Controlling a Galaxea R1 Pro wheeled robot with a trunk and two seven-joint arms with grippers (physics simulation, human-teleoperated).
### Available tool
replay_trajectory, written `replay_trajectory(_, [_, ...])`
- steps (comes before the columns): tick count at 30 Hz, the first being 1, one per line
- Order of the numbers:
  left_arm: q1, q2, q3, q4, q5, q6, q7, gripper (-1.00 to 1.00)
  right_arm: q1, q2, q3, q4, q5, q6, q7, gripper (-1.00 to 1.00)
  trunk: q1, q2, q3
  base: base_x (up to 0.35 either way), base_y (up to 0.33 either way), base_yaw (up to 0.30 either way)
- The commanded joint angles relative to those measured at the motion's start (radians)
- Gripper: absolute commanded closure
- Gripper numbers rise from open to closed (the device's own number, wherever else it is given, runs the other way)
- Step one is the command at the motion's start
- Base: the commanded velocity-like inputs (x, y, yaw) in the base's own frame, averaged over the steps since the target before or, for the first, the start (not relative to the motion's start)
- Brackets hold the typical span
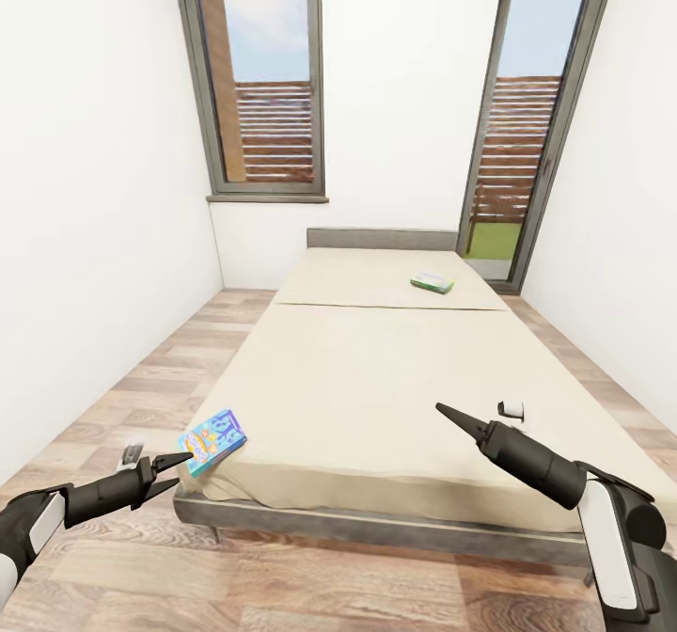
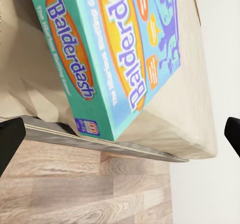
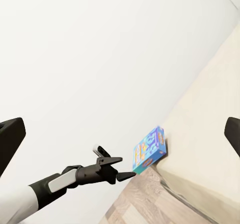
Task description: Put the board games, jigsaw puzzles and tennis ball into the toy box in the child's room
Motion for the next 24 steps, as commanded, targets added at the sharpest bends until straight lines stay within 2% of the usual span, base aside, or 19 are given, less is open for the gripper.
replay_trajectory(1, [-0.001, 0.000, 0.002, 0.000, 0.001, 0.007, -0.001, -1.00, -0.001, 0.000, -0.001, 0.000, 0.000, 0.004, 0.003, -1.00, 0.000, 0.000, -0.001, 0.051, 0.000, 0.000])
replay_trajectory(9, [-0.001, 0.000, 0.002, 0.000, 0.002, 0.006, 0.001, -1.00, -0.001, 0.000, -0.001, 0.000, -0.001, 0.004, 0.003, -1.00, 0.000, 0.000, -0.001, 0.110, 0.000, 0.000])
replay_trajectory(24, [0.000, 0.000, 0.002, 0.000, 0.001, 0.006, 0.001, -1.00, -0.001, 0.000, -0.001, 0.000, -0.002, 0.004, 0.003, -1.00, 0.000, 0.000, -0.001, 0.009, -0.010, 0.000])
